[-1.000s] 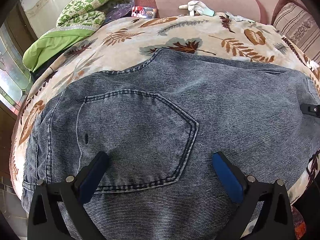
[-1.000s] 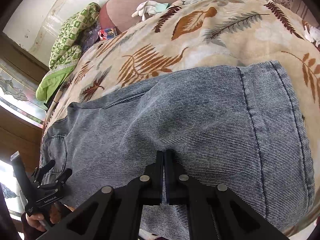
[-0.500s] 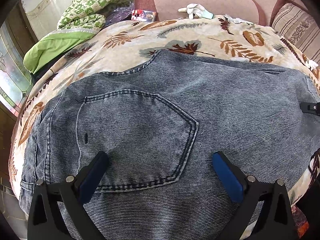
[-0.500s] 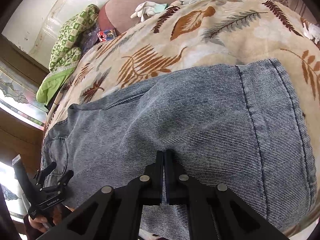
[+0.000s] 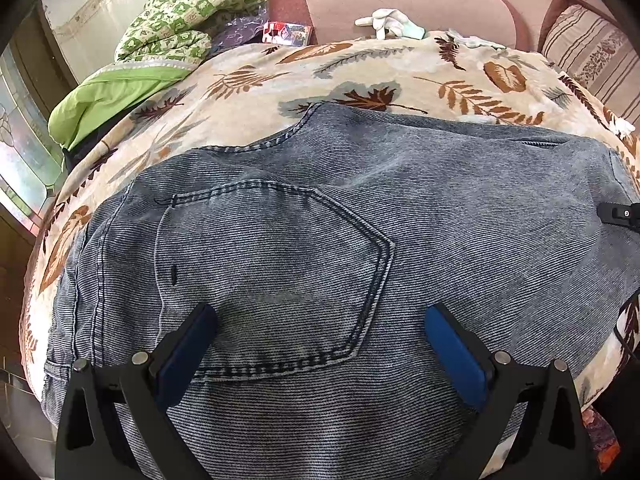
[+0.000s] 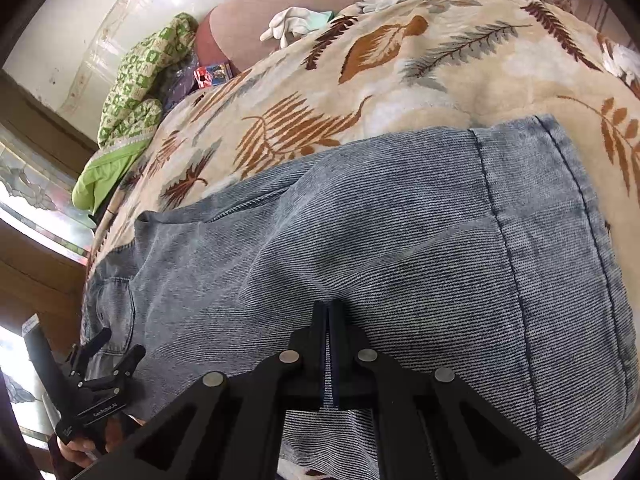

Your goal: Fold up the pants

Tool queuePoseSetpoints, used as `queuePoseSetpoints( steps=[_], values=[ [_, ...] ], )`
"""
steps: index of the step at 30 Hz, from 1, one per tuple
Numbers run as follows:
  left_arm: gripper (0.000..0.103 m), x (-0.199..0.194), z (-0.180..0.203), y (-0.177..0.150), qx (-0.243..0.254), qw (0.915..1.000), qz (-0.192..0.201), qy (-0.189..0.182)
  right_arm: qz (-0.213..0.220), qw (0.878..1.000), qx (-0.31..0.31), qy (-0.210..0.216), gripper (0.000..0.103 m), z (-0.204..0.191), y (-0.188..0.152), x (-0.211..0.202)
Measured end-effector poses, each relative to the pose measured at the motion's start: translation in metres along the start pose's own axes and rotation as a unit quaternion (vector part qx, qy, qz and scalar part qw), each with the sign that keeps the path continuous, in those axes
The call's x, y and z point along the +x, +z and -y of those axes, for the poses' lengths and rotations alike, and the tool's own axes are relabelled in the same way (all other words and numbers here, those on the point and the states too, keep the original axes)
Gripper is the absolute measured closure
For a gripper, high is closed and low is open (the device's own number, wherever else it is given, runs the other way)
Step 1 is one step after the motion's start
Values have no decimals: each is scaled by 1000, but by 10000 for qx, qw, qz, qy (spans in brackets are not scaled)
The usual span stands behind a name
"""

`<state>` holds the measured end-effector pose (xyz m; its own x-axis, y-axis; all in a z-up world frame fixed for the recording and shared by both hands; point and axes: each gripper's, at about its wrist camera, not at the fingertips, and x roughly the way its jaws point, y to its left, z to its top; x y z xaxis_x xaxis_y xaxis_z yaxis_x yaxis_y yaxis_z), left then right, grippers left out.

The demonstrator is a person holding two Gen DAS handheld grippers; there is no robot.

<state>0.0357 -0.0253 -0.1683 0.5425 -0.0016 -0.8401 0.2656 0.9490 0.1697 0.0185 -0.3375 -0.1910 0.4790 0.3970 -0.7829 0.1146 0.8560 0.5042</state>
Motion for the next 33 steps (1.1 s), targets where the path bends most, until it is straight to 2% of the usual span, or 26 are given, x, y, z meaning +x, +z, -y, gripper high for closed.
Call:
queuePoseSetpoints(
  steps=[4, 7, 10, 12, 16, 18, 19, 20, 21, 22, 27, 28, 31, 33],
  values=[
    [0, -16, 5, 7, 182, 9992, 120, -348, 12, 9992, 318, 237, 98, 6, 0, -9],
    [0, -34, 11, 16, 318, 9973, 390, -530, 564, 9971, 188, 477, 98, 4, -7, -36],
    [0, -46, 18, 24, 475, 9948, 558, -702, 948, 9905, 404, 914, 98, 12, -21, -63],
    [0, -49, 24, 29, 555, 9938, 596, -760, 1104, 9835, 624, 1294, 98, 21, -30, -79],
    [0, -48, 36, 36, 623, 9922, 541, -930, 1165, 9758, 958, 1587, 94, 29, -50, -102],
    [0, -42, 44, 36, 719, 9919, 409, -963, 1050, 9712, 1176, 1788, 82, 34, -60, -107],
    [0, -40, 47, 35, 760, 9920, 341, -952, 1057, 9686, 1305, 1831, 65, 38, -65, -109],
    [0, -36, 50, 34, 798, 9919, 280, -952, 1095, 9669, 1446, 1797, 38, 43, -68, -114],
    [0, -34, 52, 32, 833, 9916, 225, -961, 1154, 9641, 1592, 1782, 29, 47, -72, -118],
    [0, -30, 54, 31, 867, 9914, 163, -970, 1208, 9607, 1747, 1788, 26, 51, -75, -119],
    [0, -22, 58, 24, 909, 9902, 56, -1060, 987, 9454, 2518, 1817, 26, 73, -89, -114],
    [0, -22, 59, 24, 914, 9901, 70, -1067, 892, 9439, 2646, 1761, 26, 76, -92, -110],
    [0, -20, 60, 26, 919, 9900, 71, -1072, 716, 9293, 3083, 1900, 26, 90, -103, -95],
    [0, -19, 60, 27, 908, 9903, 38, -1053, 719, 9238, 3297, 1811, 26, 98, -106, -84]
  ],
)
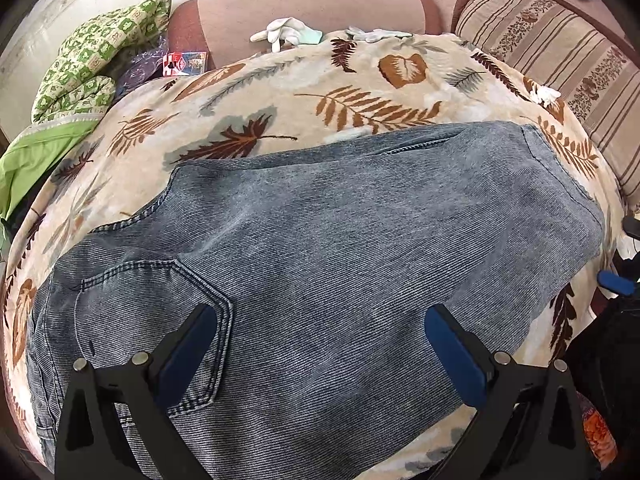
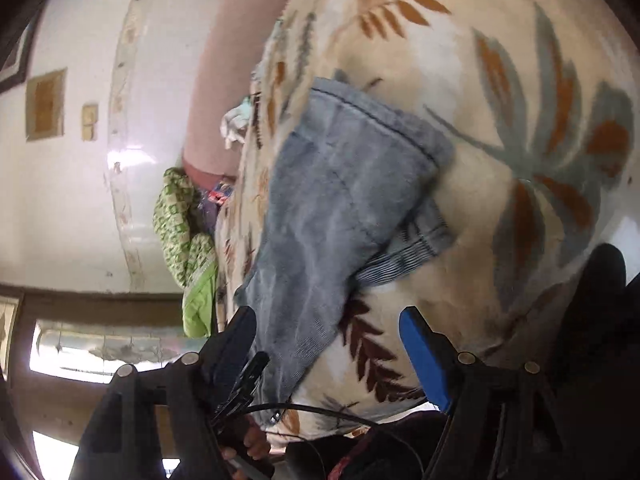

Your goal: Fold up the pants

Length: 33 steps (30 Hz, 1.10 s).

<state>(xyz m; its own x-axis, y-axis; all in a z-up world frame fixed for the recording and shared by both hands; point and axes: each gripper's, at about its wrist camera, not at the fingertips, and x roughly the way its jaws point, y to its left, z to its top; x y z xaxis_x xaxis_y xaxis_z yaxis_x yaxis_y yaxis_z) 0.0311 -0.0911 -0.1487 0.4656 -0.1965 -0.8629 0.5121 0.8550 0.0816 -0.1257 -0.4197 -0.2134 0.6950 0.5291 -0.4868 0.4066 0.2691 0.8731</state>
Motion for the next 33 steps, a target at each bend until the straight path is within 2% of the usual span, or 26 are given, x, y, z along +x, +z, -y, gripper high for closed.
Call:
queuePoseSetpoints(
  steps=[7, 12, 15, 16, 17, 18, 19, 20, 23, 28, 31, 33],
  values=[
    [0, -1, -2, -2, -7, 10000, -70, 57, 235, 9986, 473, 71, 26, 17, 15, 24],
    [0, -6, -1, -2, -10, 10000, 11, 58, 648, 9955, 674, 124, 26, 17, 28, 28],
    [0, -7, 0, -2, 19, 10000, 0, 86, 881, 9953, 411, -37, 28, 9, 32, 29],
    [0, -8, -1, -2, 16, 9999, 0, 104, 1002, 9944, 314, -122, 35, 5, 33, 28],
    [0, -8, -1, -3, 3, 9999, -6, 119, 1128, 9931, 192, -250, 50, 2, 34, 26],
    [0, -8, -3, -4, -21, 9999, -18, 123, 1210, 9918, 75, -406, 59, -3, 37, 25],
    [0, -8, -5, -4, -51, 9999, -33, 128, 1259, 9905, -6, -551, 73, -6, 40, 26],
    [0, -8, -7, -5, -85, 9998, -53, 142, 1290, 9897, -41, -619, 77, -6, 44, 27],
    [0, -6, -15, -7, -201, 9996, -109, 151, 1354, 9884, -160, -674, 81, -8, 53, 28],
    [0, -8, -30, -11, -412, 9990, -102, 167, 1487, 9868, -209, -612, 82, -15, 62, 21],
    [0, -6, -42, -17, -558, 9982, -139, 175, 1576, 9856, -294, -530, 82, -29, 64, 15],
    [0, 2, -48, -20, -594, 9973, -343, 244, 1649, 9831, -578, -553, 82, -48, 62, 11]
  ],
)
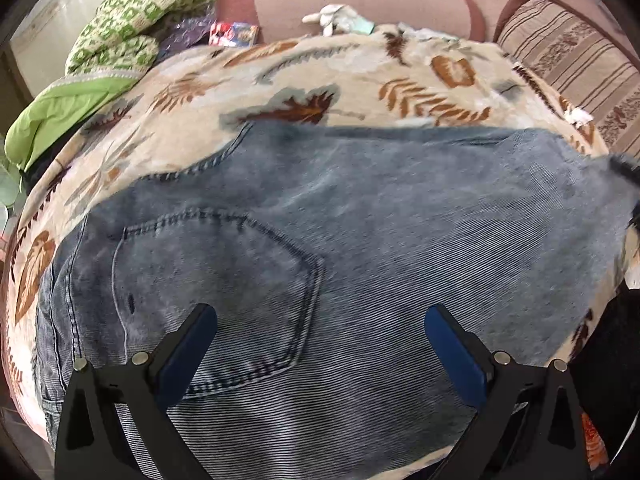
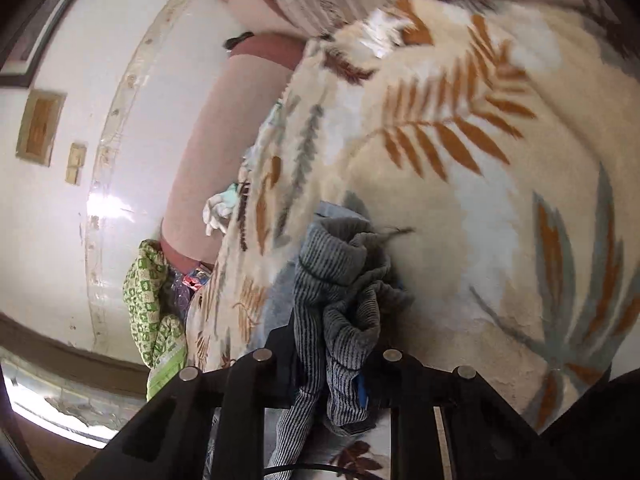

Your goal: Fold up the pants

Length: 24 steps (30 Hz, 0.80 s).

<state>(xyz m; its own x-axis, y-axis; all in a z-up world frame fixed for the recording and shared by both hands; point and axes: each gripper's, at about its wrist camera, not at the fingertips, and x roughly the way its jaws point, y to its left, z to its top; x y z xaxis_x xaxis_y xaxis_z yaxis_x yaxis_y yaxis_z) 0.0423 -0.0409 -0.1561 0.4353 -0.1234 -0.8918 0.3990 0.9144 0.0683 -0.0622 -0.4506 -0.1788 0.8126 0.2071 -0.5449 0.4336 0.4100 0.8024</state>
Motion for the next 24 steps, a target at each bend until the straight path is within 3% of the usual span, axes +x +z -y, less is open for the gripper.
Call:
queuePoseSetpoints(
  steps=[1, 5, 10, 13, 17, 21, 23, 24],
  values=[
    [0, 5, -2, -1, 5, 9999, -128, 35, 41, 9998, -187, -3, 82, -11, 0, -3],
    [0, -7, -6, -2, 4, 9999, 25, -111, -30, 9952, -972, 104, 82, -64, -7, -5],
    [0, -32, -36, -5, -366, 9986, 376, -54, -337, 9729, -2286, 112, 82, -139, -50, 13],
    [0, -43, -63, -9, -740, 9961, 479, -50, -742, 9511, -2998, 27, 82, -170, -95, 33],
    [0, -55, -91, -17, -1057, 9926, 589, 46, -1556, 9233, -3509, -133, 78, -182, -157, 69],
    [0, -56, -110, -23, -1240, 9904, 585, 168, -2483, 8827, -3972, -369, 71, -175, -215, 109],
    [0, -56, -117, -27, -1313, 9897, 547, 169, -2701, 8617, -4275, -427, 64, -170, -237, 116],
    [0, -56, -120, -28, -1334, 9895, 535, 165, -2604, 8538, -4489, -419, 60, -169, -244, 112]
  ],
)
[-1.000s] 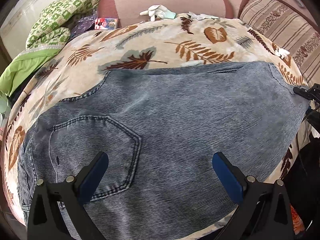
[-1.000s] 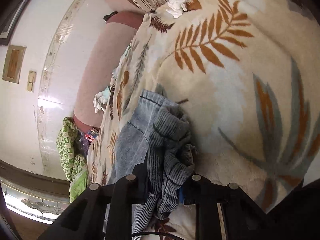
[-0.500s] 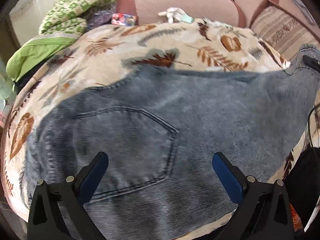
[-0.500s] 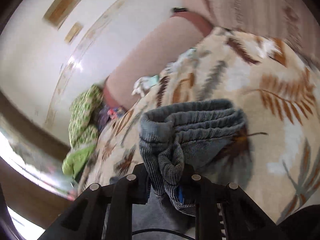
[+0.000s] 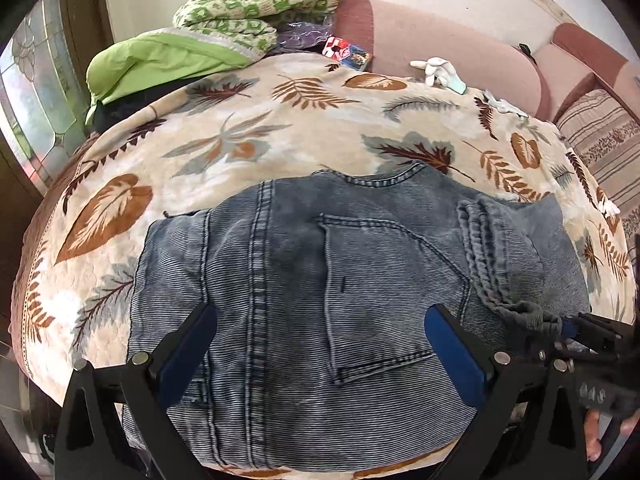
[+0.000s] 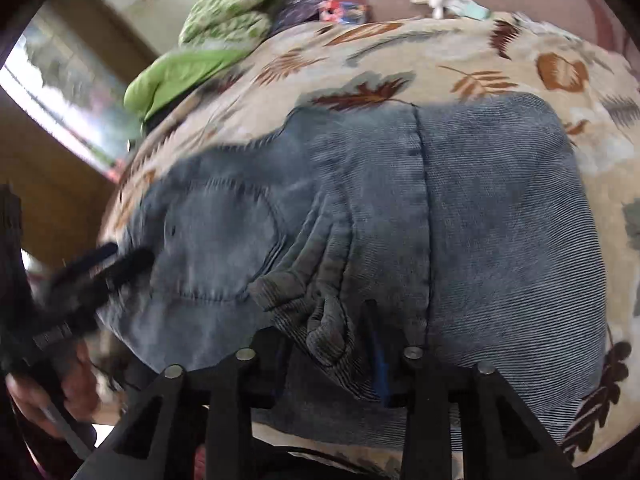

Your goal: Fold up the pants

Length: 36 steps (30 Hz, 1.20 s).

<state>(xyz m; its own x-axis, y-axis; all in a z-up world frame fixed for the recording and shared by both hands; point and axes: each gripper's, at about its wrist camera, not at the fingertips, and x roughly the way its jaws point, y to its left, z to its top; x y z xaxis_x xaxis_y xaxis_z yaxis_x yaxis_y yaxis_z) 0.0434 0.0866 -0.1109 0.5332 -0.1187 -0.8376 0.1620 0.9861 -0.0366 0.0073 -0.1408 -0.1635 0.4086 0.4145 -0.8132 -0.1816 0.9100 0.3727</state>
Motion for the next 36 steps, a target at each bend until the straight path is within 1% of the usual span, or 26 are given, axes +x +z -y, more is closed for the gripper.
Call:
queuePoseSetpoints(
  steps=[1, 2, 3, 5, 7, 10, 11, 12, 15, 18, 20, 21, 22, 23, 24, 25, 26, 27, 28, 29, 31, 33, 34, 36],
  values=[
    [0, 0, -2, 0, -15, 10000, -7, 0, 74, 9998, -211, -10, 46, -4, -5, -3],
    [0, 1, -3, 1, -29, 10000, -10, -3, 79, 9992, -389, 77, 35, -7, -11, -6],
    [0, 1, -3, 2, -42, 10000, -11, -14, 89, 9985, -511, 182, 33, -8, -17, -11],
    [0, 2, 1, 4, -27, 10000, -12, -90, 100, 9969, -698, 361, 32, -6, -30, -19],
    [0, 1, 8, 4, 68, 9998, 13, -161, 101, 9955, -694, 639, 32, 4, -40, -32],
    [0, 0, 29, 7, 355, 9991, 68, -236, 344, 9921, -153, 1195, 32, 33, -46, -56],
    [0, 0, 37, 8, 442, 9987, 81, -255, 471, 9900, 71, 1325, 32, 47, -46, -66],
    [0, 0, 45, 11, 537, 9981, 100, -277, 603, 9887, 240, 1349, 32, 58, -45, -73],
    [0, 1, 74, 20, 810, 9959, 239, -316, 988, 9874, 671, 1036, 32, 91, -40, -92],
    [0, 11, 104, 33, 991, 9943, 291, -267, 1241, 9808, 1080, 1051, 32, 112, -36, -97],
    [0, 23, 124, 43, 1076, 9932, 329, -293, 1280, 9795, 1180, 1011, 32, 117, -35, -92],
    [0, 29, 133, 47, 1115, 9929, 344, -218, 1179, 9807, 1197, 1000, 32, 118, -36, -84],
    [0, 39, 142, 50, 1179, 9924, 353, -83, 1011, 9822, 1214, 1017, 32, 120, -33, -75],
    [0, 51, 150, 53, 1279, 9910, 369, 148, 787, 9845, 1194, 1012, 32, 119, -37, -62],
    [0, 65, 157, 56, 1390, 9884, 378, 479, 649, 9869, 1167, 907, 32, 119, -37, -56],
    [0, 80, 160, 58, 1482, 9848, 350, 834, 706, 9882, 1075, 831, 32, 117, -39, -54],
    [0, 96, 159, 61, 1512, 9818, 236, 1127, 780, 9889, 976, 799, 32, 114, -40, -57],
    [0, 106, 155, 64, 1403, 9836, 145, 1129, 727, 9899, 924, 793, 33, 112, -39, -60],
    [0, 107, 147, 69, 1171, 9882, 126, 977, 675, 9905, 928, 762, 33, 112, -37, -63],
    [0, 105, 140, 72, 955, 9903, 80, 1006, 702, 9900, 907, 822, 32, 113, -35, -69],
    [0, 97, 130, 75, 748, 9886, 100, 1306, 868, 9883, 873, 901, 32, 114, -30, -82],
    [0, 84, 118, 73, 554, 9911, 192, 1199, 1120, 9863, 845, 864, 32, 114, -18, -93],
    [0, 78, 112, 70, 440, 9927, 205, 1107, 1217, 9857, 876, 773, 32, 114, -10, -95],
    [0, 59, 105, 60, 322, 9956, 281, 835, 1363, 9847, 931, 567, 32, 112, 9, -94]
  ],
)
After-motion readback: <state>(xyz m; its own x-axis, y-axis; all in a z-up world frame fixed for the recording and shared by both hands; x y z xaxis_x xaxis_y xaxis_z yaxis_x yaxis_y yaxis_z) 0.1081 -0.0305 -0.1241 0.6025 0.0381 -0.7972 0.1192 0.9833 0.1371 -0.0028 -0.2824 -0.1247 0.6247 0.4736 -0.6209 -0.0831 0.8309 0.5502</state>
